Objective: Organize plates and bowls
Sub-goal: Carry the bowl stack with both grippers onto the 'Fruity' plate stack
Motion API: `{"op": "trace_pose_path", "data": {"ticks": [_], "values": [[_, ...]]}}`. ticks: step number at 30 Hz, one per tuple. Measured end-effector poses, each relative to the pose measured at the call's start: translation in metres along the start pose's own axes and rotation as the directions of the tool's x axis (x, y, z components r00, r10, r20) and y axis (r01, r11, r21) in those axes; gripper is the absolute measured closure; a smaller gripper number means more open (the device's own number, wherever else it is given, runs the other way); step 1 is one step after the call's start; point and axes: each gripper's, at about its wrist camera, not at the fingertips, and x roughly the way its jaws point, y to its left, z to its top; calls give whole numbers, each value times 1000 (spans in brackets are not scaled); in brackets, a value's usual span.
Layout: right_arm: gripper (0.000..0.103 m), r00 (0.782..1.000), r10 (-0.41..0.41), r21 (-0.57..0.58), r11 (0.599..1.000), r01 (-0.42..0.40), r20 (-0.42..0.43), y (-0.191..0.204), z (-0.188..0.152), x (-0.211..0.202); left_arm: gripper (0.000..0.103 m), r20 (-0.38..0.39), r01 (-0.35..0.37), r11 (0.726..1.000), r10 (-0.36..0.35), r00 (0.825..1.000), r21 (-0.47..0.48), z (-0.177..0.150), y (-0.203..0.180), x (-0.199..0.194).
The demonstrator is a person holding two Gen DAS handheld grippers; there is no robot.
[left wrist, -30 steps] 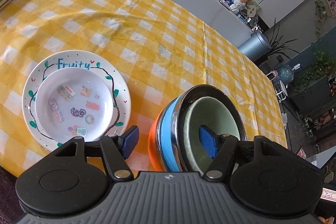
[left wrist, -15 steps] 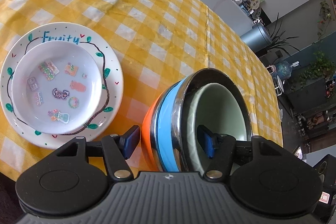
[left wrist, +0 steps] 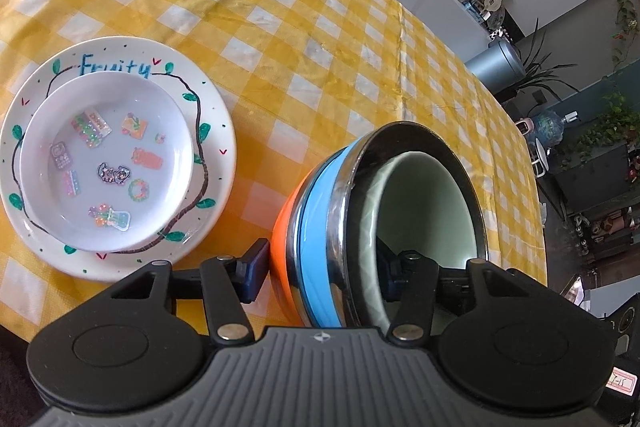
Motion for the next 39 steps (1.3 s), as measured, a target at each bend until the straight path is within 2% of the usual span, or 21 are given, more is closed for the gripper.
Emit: {"op": "trace_pose_path", "data": {"ticks": [9,23,30,39], "values": [[62,1000,-15,6,1000,15,11,-3,-2,-3,43,8,2,1000,-2,1000,22,-2,-4,-3],[62,1000,7,22,1000,-8,25,-7,-4,-20,43,25,7,999,-8,1000,52,-9,-19,-17],[62,999,22,-7,1000,-21,34,8,-10,-31,43,51,12,999,-14,999,45,-7,-15,-38],[62,999,42,-74,996,-41,6,47,-29,-27,43,95,7,1000,-8,995,8,1,11,-74]]}}
